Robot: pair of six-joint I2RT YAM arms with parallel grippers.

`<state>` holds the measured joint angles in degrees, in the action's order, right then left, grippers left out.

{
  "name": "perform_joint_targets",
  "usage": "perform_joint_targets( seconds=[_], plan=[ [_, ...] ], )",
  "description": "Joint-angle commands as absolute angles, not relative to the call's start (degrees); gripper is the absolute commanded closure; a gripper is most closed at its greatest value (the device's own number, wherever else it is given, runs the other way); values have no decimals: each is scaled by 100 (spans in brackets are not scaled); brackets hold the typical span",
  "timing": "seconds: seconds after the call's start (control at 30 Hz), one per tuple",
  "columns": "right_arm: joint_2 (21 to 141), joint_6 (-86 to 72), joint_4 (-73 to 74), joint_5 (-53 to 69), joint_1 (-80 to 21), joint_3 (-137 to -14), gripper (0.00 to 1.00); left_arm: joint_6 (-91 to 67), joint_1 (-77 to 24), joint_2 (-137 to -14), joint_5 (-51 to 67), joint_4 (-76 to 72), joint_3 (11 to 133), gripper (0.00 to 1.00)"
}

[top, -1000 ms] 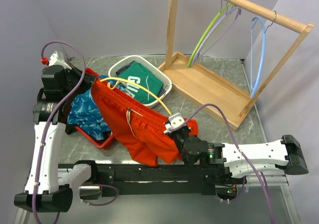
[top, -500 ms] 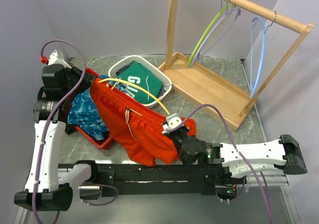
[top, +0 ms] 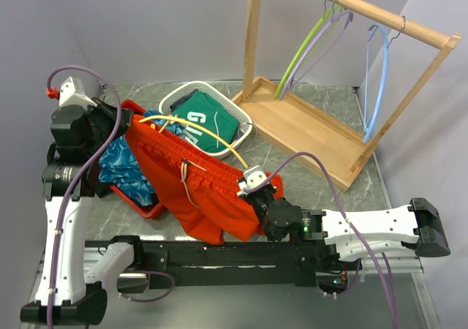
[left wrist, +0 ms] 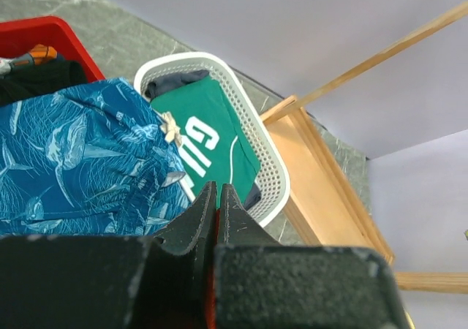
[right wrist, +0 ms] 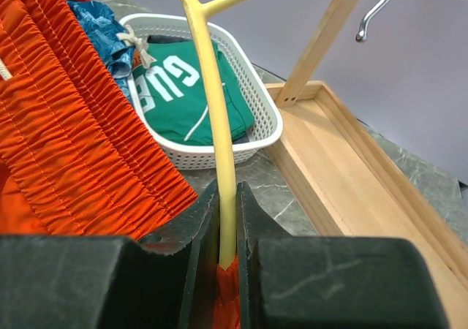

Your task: Place the shorts on the hanger

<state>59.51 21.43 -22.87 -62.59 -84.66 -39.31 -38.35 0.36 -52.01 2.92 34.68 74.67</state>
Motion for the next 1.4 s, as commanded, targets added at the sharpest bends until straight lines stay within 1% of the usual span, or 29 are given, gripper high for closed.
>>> perform_joint_targets(
  seconds=[0.0,0.27,0.4,0.57,0.63,0.8,1.07,1.17,1.3,1.37],
  plan=[
    [5915,2329,-1582,-6724,-8438,-3964,100,-3665,316,-4931,-940,1960,7471,99],
    [5968,2241,-1565,-6776,-8350,-3938,100,-3700,316,-4685,-817,1697,7339,99],
    [5828,1793,-1195,-6619,-8095,-3921,100,-3788,316,-4483,-975,1652,7163,99],
    [5818,1889,-1292,-6785,-8060,-3858,100,-3885,325,-4360,-1064,1635,6935,99],
    [5888,1977,-1344,-6785,-8077,-3867,100,-3850,325,-4359,-898,1529,6908,99],
    [6082,2626,-1905,-6969,-8226,-3876,100,-3700,325,-4763,-493,1599,7241,99],
    [5827,3269,-2505,-6812,-8341,-3902,100,-3367,220,-5404,298,1889,7839,99],
    [5845,3471,-2531,-6724,-8376,-4043,100,-3165,-280,-5641,221,1995,7998,99],
    [5968,3814,-2444,-6645,-8455,-4306,100,-2769,-1578,-5915,-640,2232,8253,99],
    [5942,3893,-2408,-6653,-8455,-4368,100,-2646,-1888,-6002,-975,2276,8349,99]
  ],
)
